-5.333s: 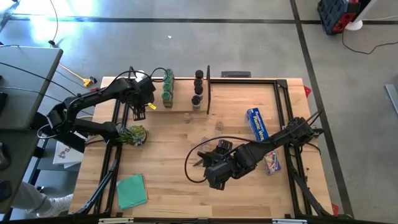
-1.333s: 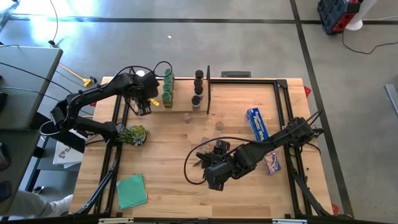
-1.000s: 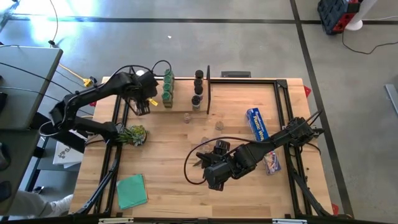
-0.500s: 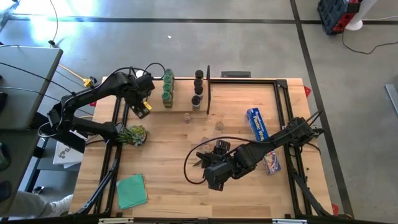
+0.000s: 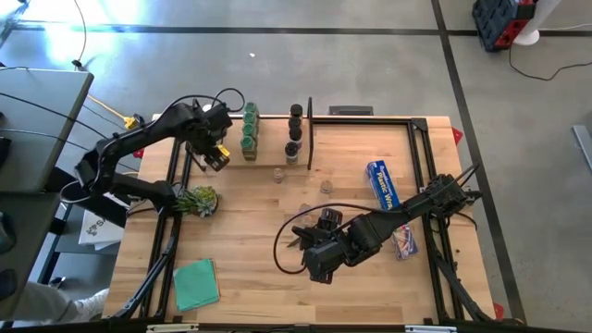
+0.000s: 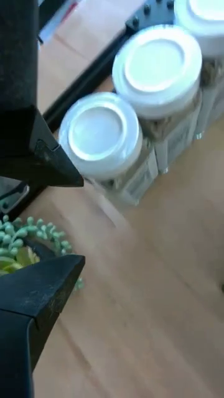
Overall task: Shelf spices
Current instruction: Put the white lid seasoning bottle on the shelf, then put the brown lid seasoning bottle on the shelf
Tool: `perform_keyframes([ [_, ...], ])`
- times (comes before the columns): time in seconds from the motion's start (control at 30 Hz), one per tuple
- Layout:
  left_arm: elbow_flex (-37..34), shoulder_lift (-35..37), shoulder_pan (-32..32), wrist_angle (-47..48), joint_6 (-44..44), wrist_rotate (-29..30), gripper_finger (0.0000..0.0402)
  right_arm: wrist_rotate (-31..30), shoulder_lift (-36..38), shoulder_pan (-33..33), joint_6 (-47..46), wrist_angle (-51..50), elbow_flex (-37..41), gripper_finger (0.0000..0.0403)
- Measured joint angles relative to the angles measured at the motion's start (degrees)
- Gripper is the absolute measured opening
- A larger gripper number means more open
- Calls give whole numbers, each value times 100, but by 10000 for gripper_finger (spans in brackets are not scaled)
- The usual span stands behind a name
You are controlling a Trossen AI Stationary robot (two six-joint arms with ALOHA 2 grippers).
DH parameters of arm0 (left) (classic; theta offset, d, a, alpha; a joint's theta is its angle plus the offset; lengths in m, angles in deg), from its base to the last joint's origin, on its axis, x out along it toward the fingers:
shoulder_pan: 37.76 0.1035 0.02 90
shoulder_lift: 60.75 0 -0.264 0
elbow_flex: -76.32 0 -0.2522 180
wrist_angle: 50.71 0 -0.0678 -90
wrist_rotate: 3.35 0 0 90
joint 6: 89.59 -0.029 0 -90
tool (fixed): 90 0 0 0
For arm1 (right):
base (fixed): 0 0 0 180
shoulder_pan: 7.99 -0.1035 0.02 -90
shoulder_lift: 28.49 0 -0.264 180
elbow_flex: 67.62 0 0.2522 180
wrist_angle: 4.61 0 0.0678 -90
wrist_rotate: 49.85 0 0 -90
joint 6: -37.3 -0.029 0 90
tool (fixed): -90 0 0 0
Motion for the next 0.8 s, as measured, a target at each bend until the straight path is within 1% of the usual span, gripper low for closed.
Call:
perform_keyframes([
  [0.27, 0, -165, 110, 5, 2, 201, 183, 0, 0, 0, -69, -2, 0, 312],
  [0.47, 0, -164, 108, 14, -92, 183, 183, 0, 0, 0, -60, 0, 0, 312],
  [0.63, 10, -19, 97, 24, -323, -130, 183, -80, 0, 0, -13, 0, 0, 312],
  [0.8, 373, 377, 96, -38, -458, -339, 183, -280, 0, 85, 394, 9, -40, 312],
])
